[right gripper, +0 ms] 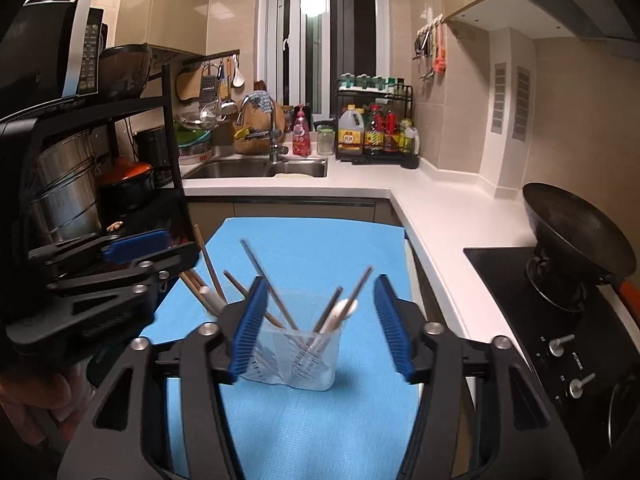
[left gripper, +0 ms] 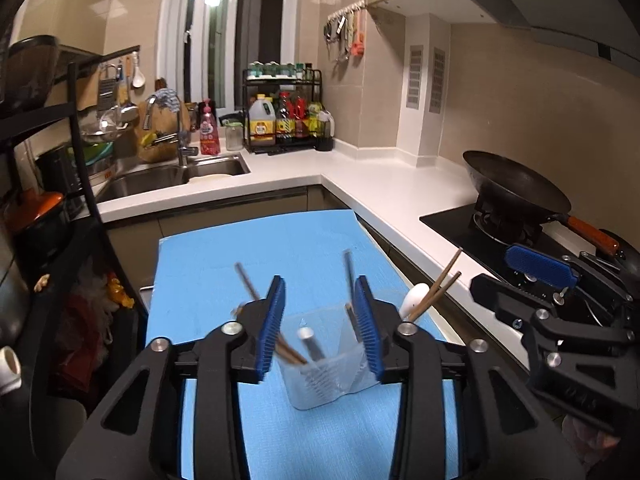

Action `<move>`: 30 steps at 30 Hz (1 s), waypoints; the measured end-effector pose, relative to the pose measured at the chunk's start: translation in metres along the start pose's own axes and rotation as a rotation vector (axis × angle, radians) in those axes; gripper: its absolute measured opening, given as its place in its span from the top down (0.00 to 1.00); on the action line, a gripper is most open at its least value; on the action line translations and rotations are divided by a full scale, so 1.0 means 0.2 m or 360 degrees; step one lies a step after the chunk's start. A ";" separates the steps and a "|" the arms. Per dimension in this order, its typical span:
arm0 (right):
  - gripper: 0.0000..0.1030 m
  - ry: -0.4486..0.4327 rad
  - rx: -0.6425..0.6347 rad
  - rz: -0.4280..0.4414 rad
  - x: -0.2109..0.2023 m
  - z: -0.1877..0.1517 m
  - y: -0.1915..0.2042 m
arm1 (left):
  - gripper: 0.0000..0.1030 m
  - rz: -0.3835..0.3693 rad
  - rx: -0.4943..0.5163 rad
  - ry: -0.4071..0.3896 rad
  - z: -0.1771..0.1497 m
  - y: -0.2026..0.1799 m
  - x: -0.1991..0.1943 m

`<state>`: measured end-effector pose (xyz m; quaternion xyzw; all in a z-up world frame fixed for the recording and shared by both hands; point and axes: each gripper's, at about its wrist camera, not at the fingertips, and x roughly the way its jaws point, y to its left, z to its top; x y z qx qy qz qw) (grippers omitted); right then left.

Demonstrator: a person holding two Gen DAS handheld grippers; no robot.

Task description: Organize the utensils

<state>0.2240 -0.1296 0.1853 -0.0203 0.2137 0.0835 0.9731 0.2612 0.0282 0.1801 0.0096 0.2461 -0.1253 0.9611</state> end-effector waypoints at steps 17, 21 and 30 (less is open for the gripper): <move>0.05 0.0153 0.0095 -0.0205 -0.08 -0.64 -0.07 | 0.07 0.0262 -0.0166 0.0008 -0.74 -0.11 -0.18; 0.05 0.0106 0.0126 -0.0248 -0.12 -0.65 -0.11 | 0.07 0.0273 -0.0213 -0.0003 -0.76 -0.08 -0.19; 0.05 0.0116 0.0138 -0.0265 -0.10 -0.67 -0.12 | 0.07 0.0238 -0.0213 -0.0003 -0.78 -0.10 -0.19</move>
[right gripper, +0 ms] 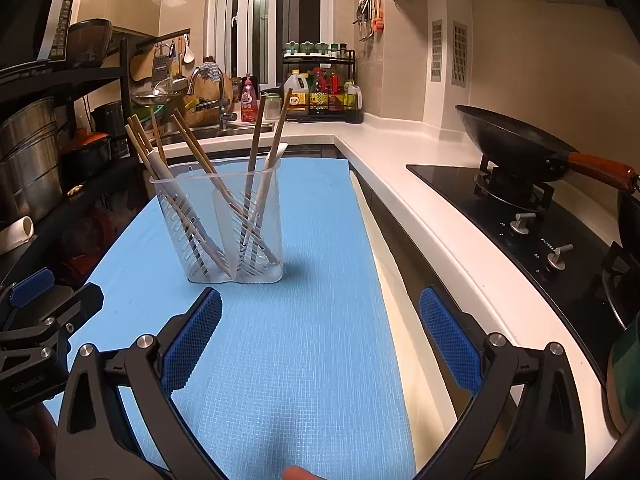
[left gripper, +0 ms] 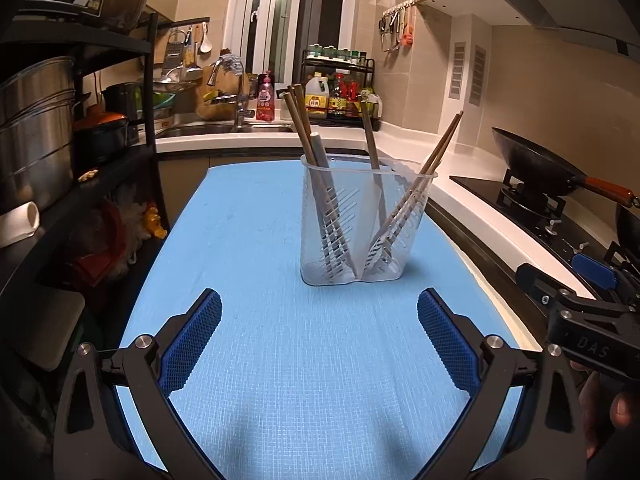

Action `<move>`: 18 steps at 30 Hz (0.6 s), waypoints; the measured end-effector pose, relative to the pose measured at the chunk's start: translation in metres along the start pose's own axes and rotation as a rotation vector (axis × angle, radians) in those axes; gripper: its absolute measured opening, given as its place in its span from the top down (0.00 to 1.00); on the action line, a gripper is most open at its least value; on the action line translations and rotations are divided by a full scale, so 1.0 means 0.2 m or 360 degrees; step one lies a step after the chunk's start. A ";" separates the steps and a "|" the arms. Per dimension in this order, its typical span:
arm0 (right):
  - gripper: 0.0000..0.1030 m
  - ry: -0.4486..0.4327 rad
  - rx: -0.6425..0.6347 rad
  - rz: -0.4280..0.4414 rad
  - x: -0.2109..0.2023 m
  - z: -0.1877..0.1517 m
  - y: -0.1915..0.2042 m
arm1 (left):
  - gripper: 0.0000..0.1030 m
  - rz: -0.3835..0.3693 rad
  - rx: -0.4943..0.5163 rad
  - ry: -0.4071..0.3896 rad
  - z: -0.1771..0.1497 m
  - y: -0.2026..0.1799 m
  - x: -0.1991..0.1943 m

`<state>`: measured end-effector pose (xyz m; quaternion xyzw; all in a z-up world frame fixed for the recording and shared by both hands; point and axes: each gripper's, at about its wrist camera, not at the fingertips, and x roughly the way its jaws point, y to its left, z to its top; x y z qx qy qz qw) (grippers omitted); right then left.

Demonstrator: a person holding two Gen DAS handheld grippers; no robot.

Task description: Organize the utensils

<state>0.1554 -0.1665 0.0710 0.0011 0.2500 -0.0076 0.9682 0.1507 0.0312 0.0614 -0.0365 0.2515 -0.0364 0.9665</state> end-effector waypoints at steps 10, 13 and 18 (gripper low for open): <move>0.05 -0.0015 -0.0025 -0.0016 -0.01 -0.01 0.02 | 0.07 -0.0008 -0.0007 -0.0024 0.00 0.01 -0.03; 0.05 -0.0029 -0.0033 -0.0023 -0.02 -0.01 0.02 | 0.07 -0.0016 -0.0014 -0.0023 0.00 0.01 -0.03; 0.05 -0.0033 -0.0046 -0.0021 -0.01 -0.01 0.03 | 0.07 -0.0030 -0.0006 -0.0022 0.00 0.01 -0.03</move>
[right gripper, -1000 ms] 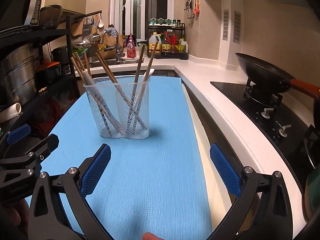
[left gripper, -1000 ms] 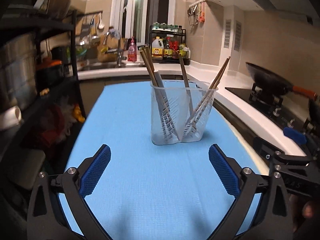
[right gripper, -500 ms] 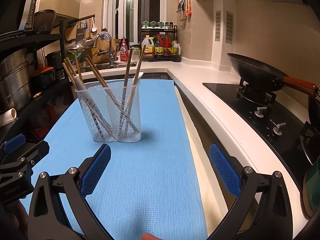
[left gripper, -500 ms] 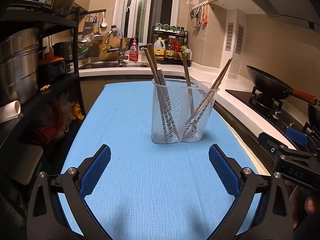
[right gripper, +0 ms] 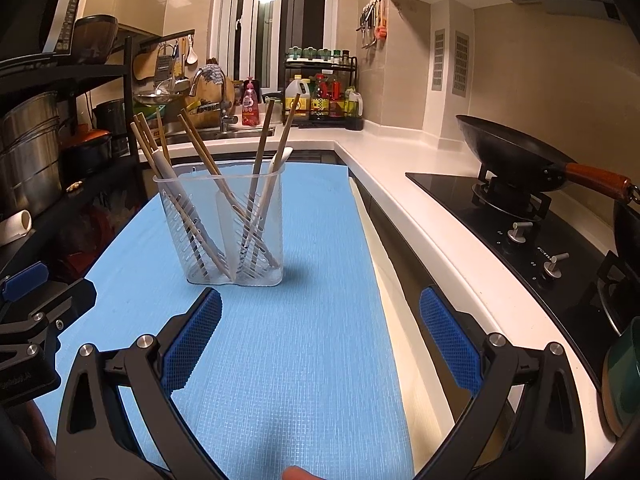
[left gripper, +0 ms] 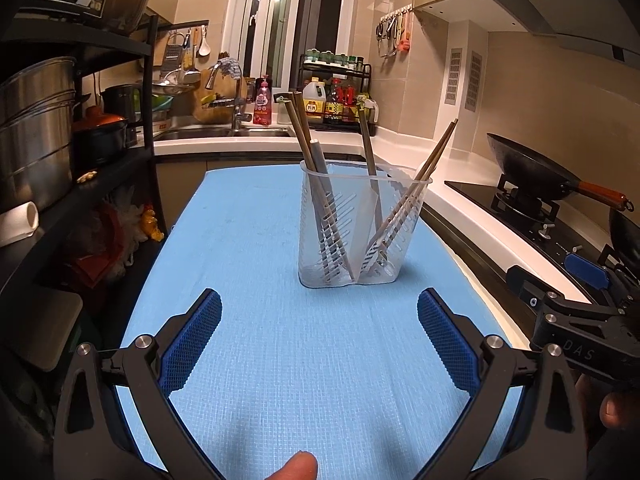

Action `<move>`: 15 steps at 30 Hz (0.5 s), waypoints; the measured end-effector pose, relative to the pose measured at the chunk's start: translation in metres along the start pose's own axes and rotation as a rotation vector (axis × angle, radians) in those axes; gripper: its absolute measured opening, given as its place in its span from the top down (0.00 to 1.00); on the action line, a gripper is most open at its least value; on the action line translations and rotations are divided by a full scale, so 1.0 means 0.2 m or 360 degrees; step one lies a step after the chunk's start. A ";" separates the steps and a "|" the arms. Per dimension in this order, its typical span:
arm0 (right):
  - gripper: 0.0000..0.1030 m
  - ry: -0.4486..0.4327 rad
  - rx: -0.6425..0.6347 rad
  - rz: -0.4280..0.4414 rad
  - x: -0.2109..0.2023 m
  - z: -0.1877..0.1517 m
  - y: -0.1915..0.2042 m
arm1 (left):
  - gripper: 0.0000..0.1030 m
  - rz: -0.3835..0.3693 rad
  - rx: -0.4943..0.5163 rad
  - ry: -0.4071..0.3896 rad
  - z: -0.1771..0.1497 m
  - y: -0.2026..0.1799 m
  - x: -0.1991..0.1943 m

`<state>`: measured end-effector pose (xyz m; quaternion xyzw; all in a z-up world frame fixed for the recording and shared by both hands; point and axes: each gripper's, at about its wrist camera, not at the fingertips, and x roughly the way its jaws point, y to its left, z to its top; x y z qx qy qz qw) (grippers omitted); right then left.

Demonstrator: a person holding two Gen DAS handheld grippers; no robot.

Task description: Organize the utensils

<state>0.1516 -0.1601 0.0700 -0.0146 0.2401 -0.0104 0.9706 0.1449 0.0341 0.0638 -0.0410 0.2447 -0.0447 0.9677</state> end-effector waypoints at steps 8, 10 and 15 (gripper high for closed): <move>0.05 -0.0016 -0.0020 -0.0009 0.00 0.00 0.01 | 0.07 -0.0006 -0.0009 0.0021 0.00 -0.01 0.01; 0.05 -0.0020 -0.0023 -0.0009 0.00 0.00 0.01 | 0.07 -0.0009 -0.0004 0.0023 0.00 -0.01 0.01; 0.05 -0.0024 -0.0020 -0.0009 -0.01 0.00 0.01 | 0.07 -0.0013 0.0003 0.0025 0.00 -0.01 0.01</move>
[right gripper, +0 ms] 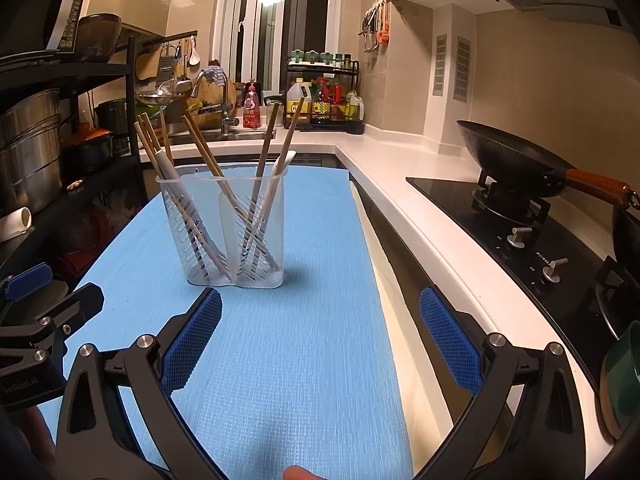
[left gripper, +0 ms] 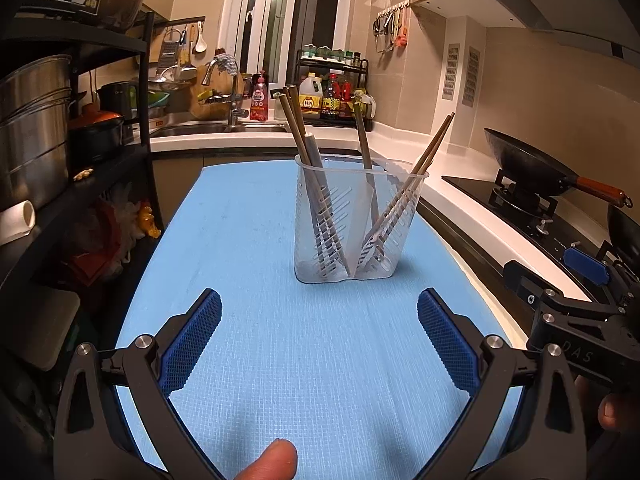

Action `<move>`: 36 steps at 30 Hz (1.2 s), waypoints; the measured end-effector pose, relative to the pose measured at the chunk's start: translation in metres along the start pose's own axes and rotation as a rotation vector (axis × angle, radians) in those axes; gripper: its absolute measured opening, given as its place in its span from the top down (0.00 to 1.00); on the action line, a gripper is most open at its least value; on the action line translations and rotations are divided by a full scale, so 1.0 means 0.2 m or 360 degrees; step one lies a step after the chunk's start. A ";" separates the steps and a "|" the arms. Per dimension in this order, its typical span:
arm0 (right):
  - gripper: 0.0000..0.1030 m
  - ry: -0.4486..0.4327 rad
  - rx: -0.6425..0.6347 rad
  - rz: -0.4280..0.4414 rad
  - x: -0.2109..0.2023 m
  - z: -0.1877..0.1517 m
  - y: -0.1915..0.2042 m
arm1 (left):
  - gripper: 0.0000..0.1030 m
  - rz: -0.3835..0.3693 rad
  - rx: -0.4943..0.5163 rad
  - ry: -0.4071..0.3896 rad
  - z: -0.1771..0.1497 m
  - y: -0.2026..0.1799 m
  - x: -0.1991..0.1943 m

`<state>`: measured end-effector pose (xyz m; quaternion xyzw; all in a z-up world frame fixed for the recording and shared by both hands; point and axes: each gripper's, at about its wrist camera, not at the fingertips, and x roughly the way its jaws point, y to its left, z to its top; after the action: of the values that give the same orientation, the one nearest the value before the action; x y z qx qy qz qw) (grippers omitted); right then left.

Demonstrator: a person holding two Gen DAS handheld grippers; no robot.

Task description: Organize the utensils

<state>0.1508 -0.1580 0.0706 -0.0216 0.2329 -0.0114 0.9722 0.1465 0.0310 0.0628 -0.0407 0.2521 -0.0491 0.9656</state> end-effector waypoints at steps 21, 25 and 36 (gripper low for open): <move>0.05 -0.0011 -0.0007 -0.0001 -0.01 0.02 0.00 | 0.07 0.0008 0.0003 0.0007 0.00 0.01 0.01; 0.05 -0.0011 -0.0008 -0.0003 -0.02 0.01 0.00 | 0.07 0.0000 0.0007 0.0020 0.00 0.00 0.01; 0.05 -0.0013 -0.0011 -0.0003 -0.02 0.02 0.01 | 0.07 -0.0007 0.0017 -0.0001 -0.01 0.01 0.01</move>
<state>0.1494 -0.1564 0.0750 -0.0253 0.2290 -0.0114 0.9730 0.1481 0.0334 0.0605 -0.0360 0.2513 -0.0527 0.9658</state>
